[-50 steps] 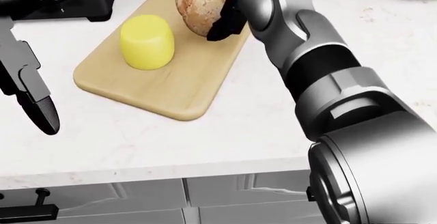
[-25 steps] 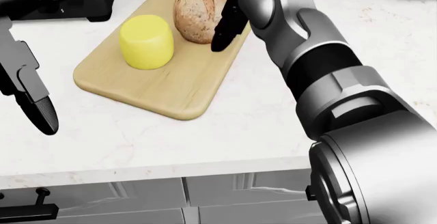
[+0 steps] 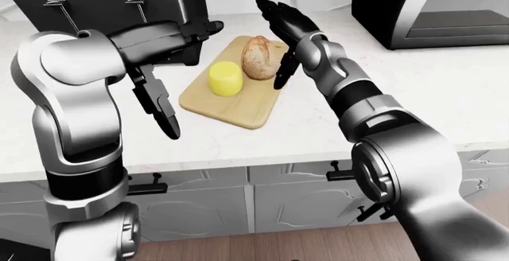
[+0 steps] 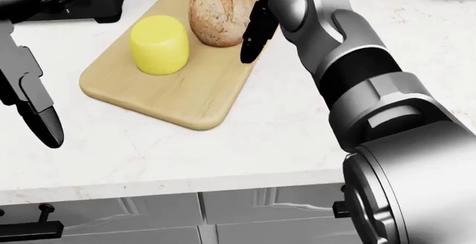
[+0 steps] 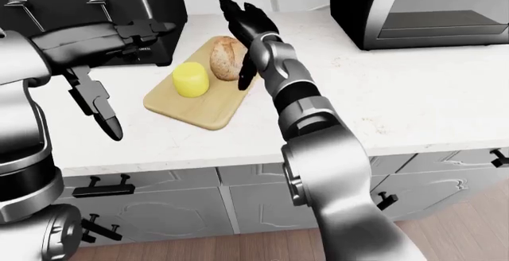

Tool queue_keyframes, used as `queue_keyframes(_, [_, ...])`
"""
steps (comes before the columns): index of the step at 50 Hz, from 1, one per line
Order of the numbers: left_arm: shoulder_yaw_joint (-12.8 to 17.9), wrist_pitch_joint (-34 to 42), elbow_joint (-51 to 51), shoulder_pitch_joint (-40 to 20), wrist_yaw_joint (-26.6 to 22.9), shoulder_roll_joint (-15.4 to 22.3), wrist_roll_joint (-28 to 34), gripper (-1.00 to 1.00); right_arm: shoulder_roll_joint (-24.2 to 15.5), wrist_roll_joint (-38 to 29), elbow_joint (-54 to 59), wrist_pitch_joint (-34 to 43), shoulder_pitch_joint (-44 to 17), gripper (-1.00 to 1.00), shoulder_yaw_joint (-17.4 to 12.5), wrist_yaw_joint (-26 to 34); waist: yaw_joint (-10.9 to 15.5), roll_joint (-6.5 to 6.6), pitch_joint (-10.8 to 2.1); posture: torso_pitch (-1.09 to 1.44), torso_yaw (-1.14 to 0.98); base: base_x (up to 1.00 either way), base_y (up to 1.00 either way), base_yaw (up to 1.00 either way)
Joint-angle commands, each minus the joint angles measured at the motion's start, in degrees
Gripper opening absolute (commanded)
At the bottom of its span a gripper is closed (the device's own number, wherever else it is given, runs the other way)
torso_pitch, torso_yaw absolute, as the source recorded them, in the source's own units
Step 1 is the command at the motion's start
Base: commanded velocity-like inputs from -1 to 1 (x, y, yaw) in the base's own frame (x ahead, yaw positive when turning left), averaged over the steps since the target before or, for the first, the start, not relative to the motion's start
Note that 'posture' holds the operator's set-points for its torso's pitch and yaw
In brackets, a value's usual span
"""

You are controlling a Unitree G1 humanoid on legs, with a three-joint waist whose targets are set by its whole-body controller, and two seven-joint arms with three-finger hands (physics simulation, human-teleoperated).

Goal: Place the bread and cheese on the cutting board.

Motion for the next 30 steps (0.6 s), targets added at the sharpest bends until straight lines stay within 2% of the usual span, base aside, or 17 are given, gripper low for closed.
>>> queue_keyframes(1, [0.9,-0.5,-1.4,-1.8,0.9,0.6,0.1,1.0,-0.6,0.5,-2.4,-0.5,-2.6,1.0,-0.4,-0.7,0.0,0.29,-2.04,0.08,0.0,0.0,0.0,0.0])
queue_keyframes(6, [1.0,-0.2,-1.1,-2.2,1.3,0.4,0.1,1.0,-1.3,1.7,-2.7,-0.3,-3.3,1.0,-1.0,1.0,0.0,0.26,-2.03,0.08,0.0,0.0,0.0,0.0])
queue_keyframes(13, [1.6,1.9,-0.6,-3.4,4.4,-0.1,-0.5,1.0,-3.3,5.7,-4.2,-1.8,-3.9,1.0,-2.1,2.7,0.0,0.16,-1.91,0.08,0.0,0.0,0.0,0.0])
queue_keyframes(19, [1.7,6.1,-3.1,-4.7,6.3,-0.7,-1.3,1.0,-4.3,10.8,-7.4,-2.7,-2.2,1.0,-2.4,4.8,-0.1,0.02,-1.83,0.08,0.0,0.0,0.0,0.0])
queue_keyframes(21, [2.0,8.3,-4.7,-4.8,7.5,-1.1,-1.6,1.0,-5.1,14.2,-9.6,-1.7,-1.2,1.0,-3.6,5.7,-0.2,-0.03,-1.84,0.08,0.0,0.0,0.0,0.0])
queue_keyframes(25, [2.4,14.1,-8.9,-5.1,9.4,-1.5,-2.4,1.0,-6.4,19.5,-17.1,1.3,3.0,1.0,-3.8,8.2,-0.1,-0.21,-1.77,0.08,0.0,0.0,0.0,0.0])
queue_keyframes(28, [3.2,16.8,-11.5,-4.3,12.5,-1.3,-3.4,1.0,-6.8,23.2,-28.8,6.5,8.6,1.0,-3.8,11.1,-0.1,-0.4,-1.63,0.08,0.0,0.0,0.0,0.0])
queue_keyframes(30, [3.8,18.0,-13.9,-1.9,14.8,-1.2,-4.3,1.0,-7.1,25.5,-40.4,12.2,13.4,1.0,-4.2,13.8,0.0,-0.5,-1.61,0.08,0.0,0.0,0.0,0.0])
